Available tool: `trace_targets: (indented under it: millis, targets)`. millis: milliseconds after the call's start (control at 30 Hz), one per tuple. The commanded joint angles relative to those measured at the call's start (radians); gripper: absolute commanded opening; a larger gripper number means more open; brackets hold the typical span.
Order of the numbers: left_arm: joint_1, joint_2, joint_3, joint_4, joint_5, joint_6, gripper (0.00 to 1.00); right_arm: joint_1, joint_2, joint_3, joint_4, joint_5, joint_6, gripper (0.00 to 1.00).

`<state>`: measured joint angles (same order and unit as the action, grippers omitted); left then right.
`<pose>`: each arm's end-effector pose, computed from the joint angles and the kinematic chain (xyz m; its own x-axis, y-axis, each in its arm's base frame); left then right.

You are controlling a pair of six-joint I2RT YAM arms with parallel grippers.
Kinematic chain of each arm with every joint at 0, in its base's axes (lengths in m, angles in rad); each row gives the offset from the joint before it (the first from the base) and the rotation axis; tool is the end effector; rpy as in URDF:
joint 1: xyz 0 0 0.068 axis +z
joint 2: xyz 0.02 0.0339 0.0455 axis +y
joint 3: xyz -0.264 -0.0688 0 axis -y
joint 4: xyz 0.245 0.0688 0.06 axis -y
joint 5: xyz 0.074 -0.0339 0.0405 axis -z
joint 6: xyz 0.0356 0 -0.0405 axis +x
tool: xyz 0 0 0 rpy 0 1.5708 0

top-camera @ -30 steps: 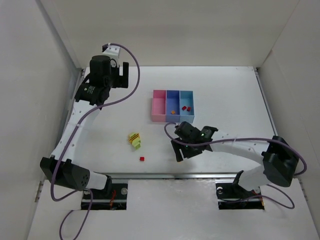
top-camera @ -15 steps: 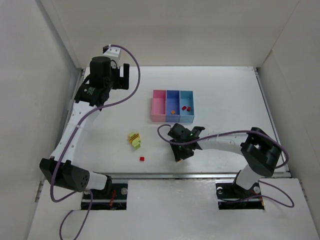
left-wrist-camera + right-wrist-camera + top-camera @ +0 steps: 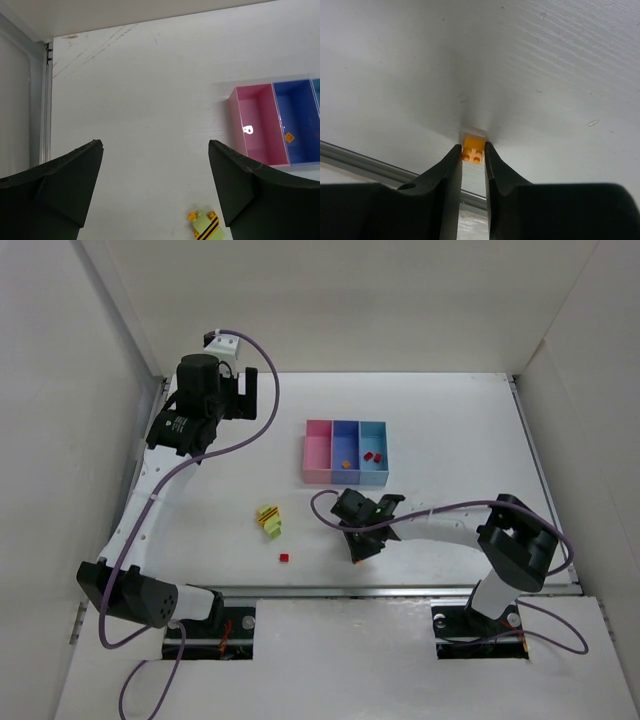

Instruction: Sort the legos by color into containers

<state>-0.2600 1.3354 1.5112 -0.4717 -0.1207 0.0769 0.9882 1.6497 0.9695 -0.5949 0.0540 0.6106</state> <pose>0.2850 -0.0714 0.4403 -0.2699 0.1507 -0.9510 0.1651 0.9803 0.1085 0.1672 0.2502 0.1644 -0.9043 -0.3319 -0.2683 -0.3743 0.9189 0.1248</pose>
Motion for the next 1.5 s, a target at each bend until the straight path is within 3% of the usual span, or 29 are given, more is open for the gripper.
trace_targets:
  millis: [0, 167, 367, 667, 900, 967, 1100, 1400, 1467]
  targets:
    - [0.002, -0.036, -0.008, 0.019, -0.002, -0.011, 0.85, 0.017, 0.009, 0.023, -0.014, 0.023, 0.015, 0.0]
    - [0.011, -0.045, -0.017, 0.019, -0.002, -0.011, 0.85, 0.017, -0.041, 0.122, -0.068, 0.093, -0.049, 0.0]
    - [0.021, -0.054, -0.026, 0.019, -0.022, -0.002, 0.85, 0.017, 0.014, 0.449, -0.155, 0.253, -0.188, 0.0]
    - [0.021, -0.064, -0.048, 0.028, -0.111, 0.038, 0.88, -0.259, 0.261, 0.834, -0.145, 0.296, -0.354, 0.0]
    - [0.021, -0.029, -0.048, 0.038, -0.158, 0.047, 0.89, -0.379, 0.453, 0.998, -0.169, 0.23, -0.423, 0.0]
    - [0.021, -0.013, -0.037, 0.038, -0.158, 0.047, 0.89, -0.398, 0.466, 1.012, -0.158, 0.199, -0.423, 0.12]
    - [0.021, 0.028, -0.026, 0.038, -0.149, 0.047, 0.89, -0.41, 0.475, 1.023, -0.126, 0.116, -0.454, 0.21]
    - [0.082, 0.048, -0.017, 0.038, -0.067, 0.026, 0.89, -0.41, 0.453, 0.976, -0.106, 0.098, -0.454, 0.18]
    - [0.082, 0.048, -0.017, 0.038, -0.066, 0.026, 0.89, -0.41, 0.453, 0.976, -0.115, 0.098, -0.454, 0.44]
